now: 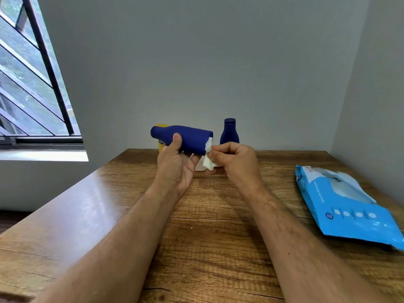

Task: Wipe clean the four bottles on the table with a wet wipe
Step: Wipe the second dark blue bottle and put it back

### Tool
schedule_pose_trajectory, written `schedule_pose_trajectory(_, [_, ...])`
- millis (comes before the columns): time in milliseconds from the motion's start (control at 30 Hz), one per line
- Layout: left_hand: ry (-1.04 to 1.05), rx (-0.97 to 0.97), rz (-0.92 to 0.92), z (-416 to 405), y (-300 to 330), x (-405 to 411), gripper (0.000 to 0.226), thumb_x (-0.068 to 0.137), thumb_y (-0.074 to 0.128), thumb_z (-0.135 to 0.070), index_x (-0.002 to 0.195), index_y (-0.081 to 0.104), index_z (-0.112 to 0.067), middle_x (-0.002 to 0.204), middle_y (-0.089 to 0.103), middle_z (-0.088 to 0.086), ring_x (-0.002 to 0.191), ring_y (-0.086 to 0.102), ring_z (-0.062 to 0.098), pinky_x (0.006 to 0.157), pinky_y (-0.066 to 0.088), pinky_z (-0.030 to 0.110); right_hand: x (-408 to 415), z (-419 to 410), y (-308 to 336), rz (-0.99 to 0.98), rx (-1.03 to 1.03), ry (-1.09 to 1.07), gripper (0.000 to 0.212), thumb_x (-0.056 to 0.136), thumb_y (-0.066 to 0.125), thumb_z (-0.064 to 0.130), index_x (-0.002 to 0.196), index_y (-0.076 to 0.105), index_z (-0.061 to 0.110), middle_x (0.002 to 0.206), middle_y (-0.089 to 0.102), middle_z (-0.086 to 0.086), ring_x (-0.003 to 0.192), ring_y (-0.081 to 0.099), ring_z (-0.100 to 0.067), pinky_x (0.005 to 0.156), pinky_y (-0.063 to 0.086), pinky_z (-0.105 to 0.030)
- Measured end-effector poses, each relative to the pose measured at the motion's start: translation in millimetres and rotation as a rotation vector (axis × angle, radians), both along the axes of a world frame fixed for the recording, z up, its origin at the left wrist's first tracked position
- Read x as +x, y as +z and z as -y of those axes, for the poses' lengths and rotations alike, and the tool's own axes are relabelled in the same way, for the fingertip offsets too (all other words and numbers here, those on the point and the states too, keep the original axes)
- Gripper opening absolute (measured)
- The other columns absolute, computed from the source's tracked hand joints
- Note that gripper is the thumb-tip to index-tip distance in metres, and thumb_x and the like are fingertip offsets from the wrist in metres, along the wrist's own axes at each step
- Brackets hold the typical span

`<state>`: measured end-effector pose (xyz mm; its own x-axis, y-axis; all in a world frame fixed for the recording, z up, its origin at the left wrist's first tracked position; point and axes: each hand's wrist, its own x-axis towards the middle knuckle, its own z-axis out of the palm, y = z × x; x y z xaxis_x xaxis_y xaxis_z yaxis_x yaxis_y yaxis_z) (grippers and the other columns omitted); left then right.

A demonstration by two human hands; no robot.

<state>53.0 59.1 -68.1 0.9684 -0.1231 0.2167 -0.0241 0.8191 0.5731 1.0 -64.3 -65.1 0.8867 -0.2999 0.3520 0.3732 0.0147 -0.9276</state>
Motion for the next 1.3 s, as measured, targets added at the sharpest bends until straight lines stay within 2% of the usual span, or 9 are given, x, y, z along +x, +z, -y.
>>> schedule_pose_trajectory(267, [-0.013, 0.028, 0.029, 8, 2, -7, 0.035, 0.104, 0.049, -0.013, 0.138, 0.042, -0.008, 0.139, 0.055, 0.024, 0.122, 0.062, 0.034, 0.097, 0.054, 0.051, -2, 6, 6, 0.054, 0.213, -0.075, 0.006, 0.086, 0.072, 0.004, 0.09, 0.073, 0.009, 0.097, 0.071, -0.003, 0.077, 0.074, -0.016, 0.06, 0.059, -0.028])
schedule_pose_trajectory(367, [-0.03, 0.019, 0.015, 6, 1, -6, 0.029, 0.105, 0.046, -0.014, 0.133, 0.045, -0.009, 0.139, 0.056, 0.025, 0.123, 0.062, 0.035, 0.097, 0.054, 0.05, -3, 6, 4, 0.069, 0.073, -0.089, 0.007, 0.085, 0.073, 0.004, 0.089, 0.073, 0.009, 0.094, 0.07, -0.001, 0.077, 0.073, -0.013, 0.058, 0.059, -0.027])
schedule_pose_trajectory(500, [-0.023, -0.042, -0.001, 1, 2, -2, 0.039, 0.105, 0.047, -0.016, 0.143, 0.04, -0.007, 0.138, 0.057, 0.026, 0.124, 0.06, 0.038, 0.092, 0.057, 0.047, -4, 3, 2, 0.041, -0.103, -0.065, 0.009, 0.082, 0.076, 0.004, 0.084, 0.074, 0.013, 0.087, 0.071, -0.004, 0.074, 0.072, -0.016, 0.058, 0.059, -0.029])
schedule_pose_trajectory(767, [-0.062, -0.177, -0.038, -7, 5, -3, 0.028, 0.105, 0.04, -0.016, 0.129, 0.052, -0.007, 0.111, 0.071, 0.017, 0.109, 0.068, 0.028, 0.09, 0.055, 0.043, -4, 6, 9, 0.084, 0.285, 0.011, 0.011, 0.083, 0.073, 0.0, 0.08, 0.072, 0.01, 0.092, 0.073, -0.007, 0.08, 0.072, -0.025, 0.054, 0.057, -0.028])
schedule_pose_trajectory(900, [-0.114, -0.12, -0.009, -1, 2, -6, 0.04, 0.105, 0.039, -0.018, 0.143, 0.044, -0.005, 0.134, 0.061, 0.022, 0.127, 0.059, 0.034, 0.102, 0.052, 0.045, -3, 4, 7, 0.107, 0.155, 0.046, 0.009, 0.083, 0.074, 0.0, 0.084, 0.073, 0.01, 0.097, 0.071, -0.01, 0.082, 0.071, -0.024, 0.056, 0.057, -0.028])
schedule_pose_trajectory(1033, [-0.092, -0.122, -0.01, -5, 2, -3, 0.044, 0.103, 0.04, -0.018, 0.144, 0.042, -0.004, 0.136, 0.059, 0.023, 0.13, 0.056, 0.037, 0.105, 0.049, 0.047, -3, 4, 3, 0.06, -0.057, 0.01, 0.007, 0.083, 0.075, 0.002, 0.084, 0.073, 0.009, 0.088, 0.071, -0.007, 0.079, 0.072, -0.022, 0.062, 0.061, -0.038])
schedule_pose_trajectory(1133, [-0.049, -0.089, 0.035, -4, 4, -4, 0.035, 0.1, 0.051, -0.027, 0.13, 0.05, -0.008, 0.112, 0.068, 0.015, 0.101, 0.07, 0.028, 0.091, 0.056, 0.046, -3, 3, 4, 0.03, 0.021, 0.022, 0.009, 0.082, 0.074, -0.001, 0.082, 0.072, 0.008, 0.087, 0.069, -0.008, 0.076, 0.07, -0.024, 0.062, 0.061, -0.04])
schedule_pose_trajectory(1200, [0.025, -0.034, 0.022, -1, 6, -6, 0.044, 0.092, 0.066, -0.039, 0.123, 0.049, -0.014, 0.092, 0.059, 0.006, 0.082, 0.064, 0.019, 0.082, 0.059, 0.043, -3, 6, 5, 0.038, 0.147, 0.052, 0.01, 0.082, 0.073, -0.003, 0.081, 0.07, 0.007, 0.09, 0.069, -0.01, 0.075, 0.069, -0.023, 0.056, 0.058, -0.035])
schedule_pose_trajectory(1300, [0.012, 0.021, -0.033, -1, 6, -6, 0.041, 0.089, 0.07, -0.037, 0.117, 0.048, -0.015, 0.083, 0.051, 0.005, 0.073, 0.055, 0.016, 0.07, 0.058, 0.037, -4, 8, 5, 0.014, 0.181, 0.187, 0.008, 0.083, 0.07, -0.004, 0.085, 0.069, 0.004, 0.098, 0.073, -0.016, 0.079, 0.071, -0.027, 0.054, 0.055, -0.032])
